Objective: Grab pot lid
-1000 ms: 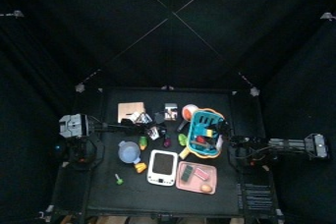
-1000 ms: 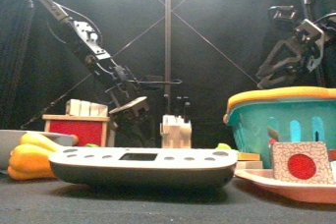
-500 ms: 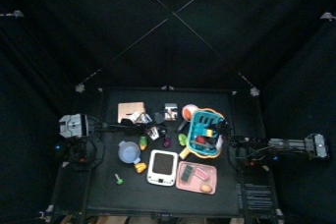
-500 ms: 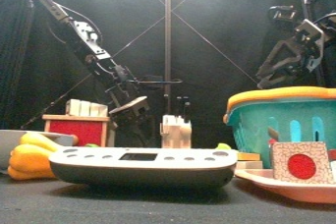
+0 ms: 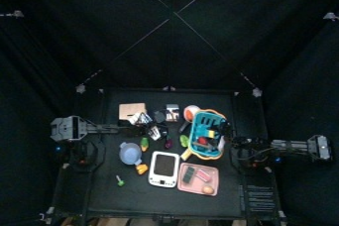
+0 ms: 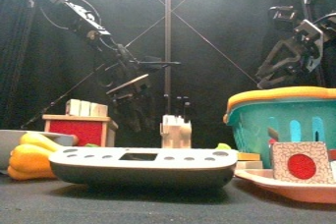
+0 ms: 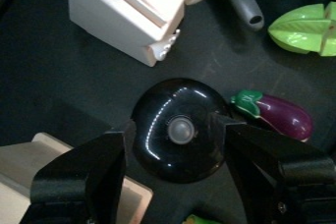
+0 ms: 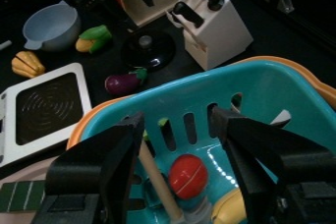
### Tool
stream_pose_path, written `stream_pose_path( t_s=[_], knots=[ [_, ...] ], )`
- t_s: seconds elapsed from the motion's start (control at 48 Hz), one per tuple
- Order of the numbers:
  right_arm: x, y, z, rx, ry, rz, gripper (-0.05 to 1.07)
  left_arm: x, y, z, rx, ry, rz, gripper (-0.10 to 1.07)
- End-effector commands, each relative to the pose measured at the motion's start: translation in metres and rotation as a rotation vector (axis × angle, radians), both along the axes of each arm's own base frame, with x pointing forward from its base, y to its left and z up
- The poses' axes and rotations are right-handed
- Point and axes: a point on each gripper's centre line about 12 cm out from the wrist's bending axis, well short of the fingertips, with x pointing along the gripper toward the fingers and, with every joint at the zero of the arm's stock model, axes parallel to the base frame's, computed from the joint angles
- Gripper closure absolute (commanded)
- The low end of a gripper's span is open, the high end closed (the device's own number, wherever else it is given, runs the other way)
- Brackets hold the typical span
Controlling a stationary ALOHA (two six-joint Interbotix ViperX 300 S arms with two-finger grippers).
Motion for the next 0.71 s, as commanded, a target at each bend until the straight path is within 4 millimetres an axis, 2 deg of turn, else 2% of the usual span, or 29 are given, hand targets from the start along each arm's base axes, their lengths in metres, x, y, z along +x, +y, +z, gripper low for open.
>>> stream_pose_path(
  t_s=[0.0, 0.333, 0.688],
  knots=[
    [0.003, -0.001, 0.005, 0.001, -0.014, 0.003, 0.12, 0.009, 0.001, 0.014, -0.004, -0.017, -0.005, 0.02],
    [0.003, -0.003, 0.004, 0.003, -0.018, -0.001, 0.12, 0.021, 0.001, -0.008, -0.044, 0.114, -0.077, 0.02],
    [0.003, -0.003, 0.005, 0.005, -0.021, 0.000, 0.12, 0.021, 0.002, -0.023, -0.058, 0.149, -0.084, 0.02]
  ],
)
